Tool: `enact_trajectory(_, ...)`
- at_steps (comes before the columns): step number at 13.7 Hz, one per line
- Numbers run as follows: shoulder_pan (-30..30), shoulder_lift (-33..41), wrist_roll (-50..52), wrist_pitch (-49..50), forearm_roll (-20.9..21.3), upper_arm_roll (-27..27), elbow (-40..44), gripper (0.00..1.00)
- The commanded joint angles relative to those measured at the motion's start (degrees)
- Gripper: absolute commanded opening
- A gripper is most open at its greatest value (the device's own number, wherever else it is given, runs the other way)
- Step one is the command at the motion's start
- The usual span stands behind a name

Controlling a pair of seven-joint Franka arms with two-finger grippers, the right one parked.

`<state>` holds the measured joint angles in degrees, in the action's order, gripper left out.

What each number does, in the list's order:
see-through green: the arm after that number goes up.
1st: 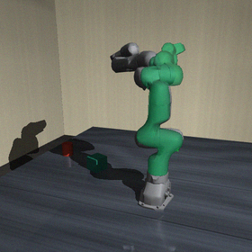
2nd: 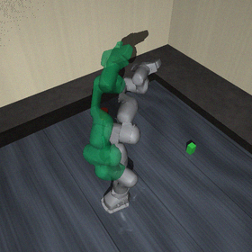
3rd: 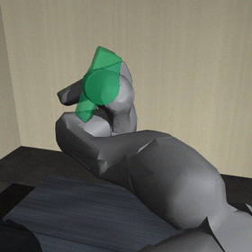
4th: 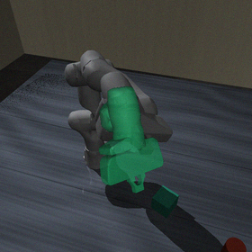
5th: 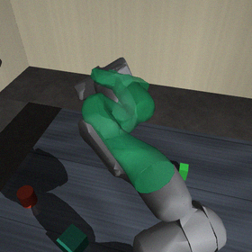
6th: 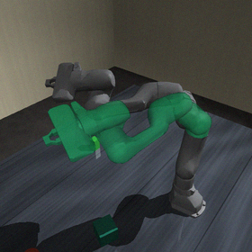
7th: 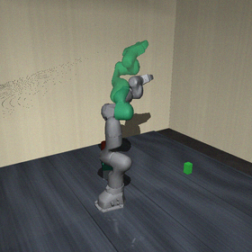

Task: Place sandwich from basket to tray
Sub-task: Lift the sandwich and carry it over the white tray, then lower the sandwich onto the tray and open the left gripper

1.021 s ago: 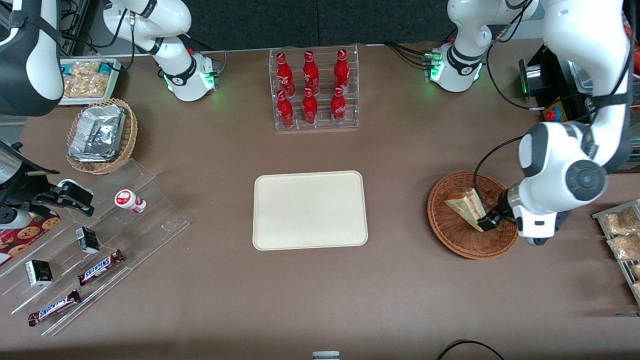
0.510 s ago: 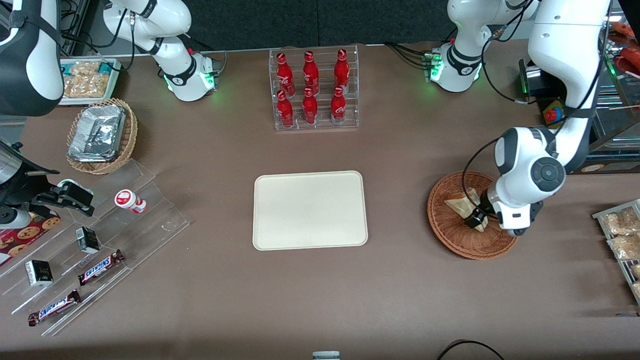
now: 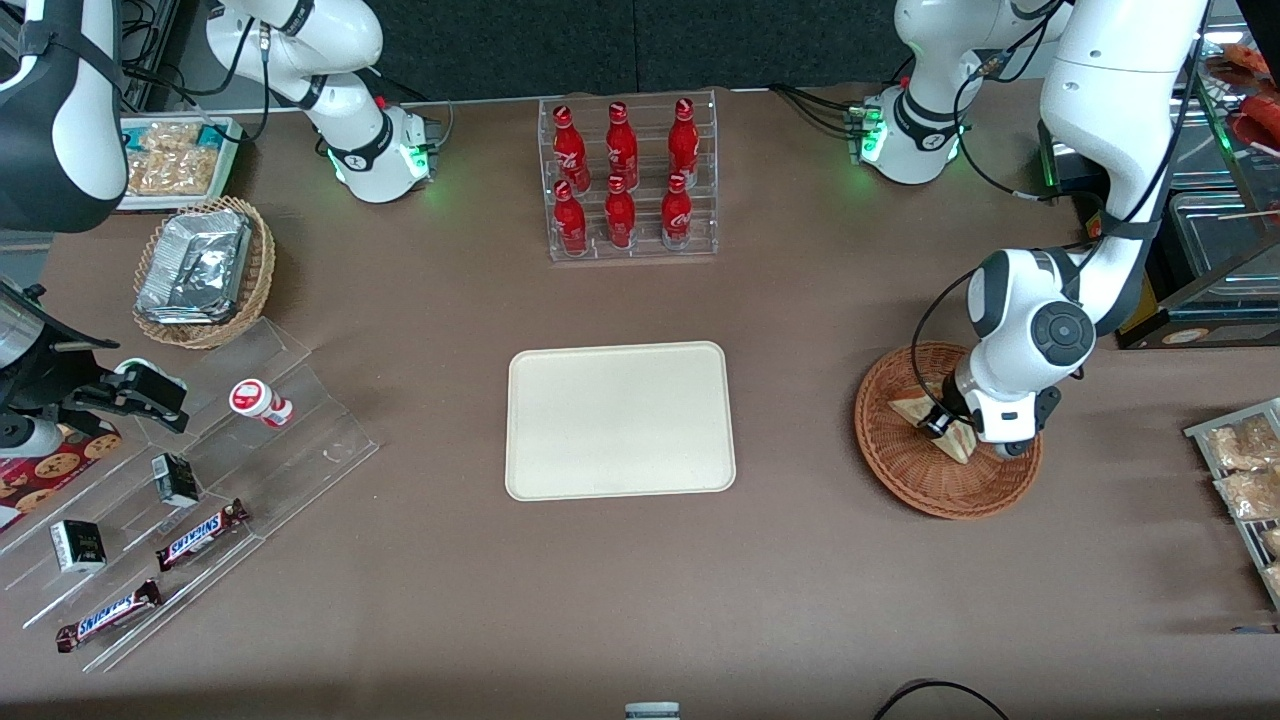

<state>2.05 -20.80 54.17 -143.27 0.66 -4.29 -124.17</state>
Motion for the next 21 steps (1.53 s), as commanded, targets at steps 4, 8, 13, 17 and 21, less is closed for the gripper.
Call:
enact_trajectory(4, 0.5, 5.7, -4.5, 19.0, -0.1, -5.1, 11.5, 0.07)
enact_trajectory(8, 1.5, 2.0, -3.7, 33.2, 0.5, -19.0, 29.7, 0.08)
enact_trajectory(13, 16.9, -9.5, -3.6, 33.1, 1.7, -20.0, 42.8, 0.11)
enact_trajectory(17, 25.0, -25.4, 0.8, 30.0, 7.8, -19.8, 55.8, 0.16)
enact_trajectory(21, 29.5, -34.8, 7.3, 27.0, 17.3, -19.4, 60.5, 0.17)
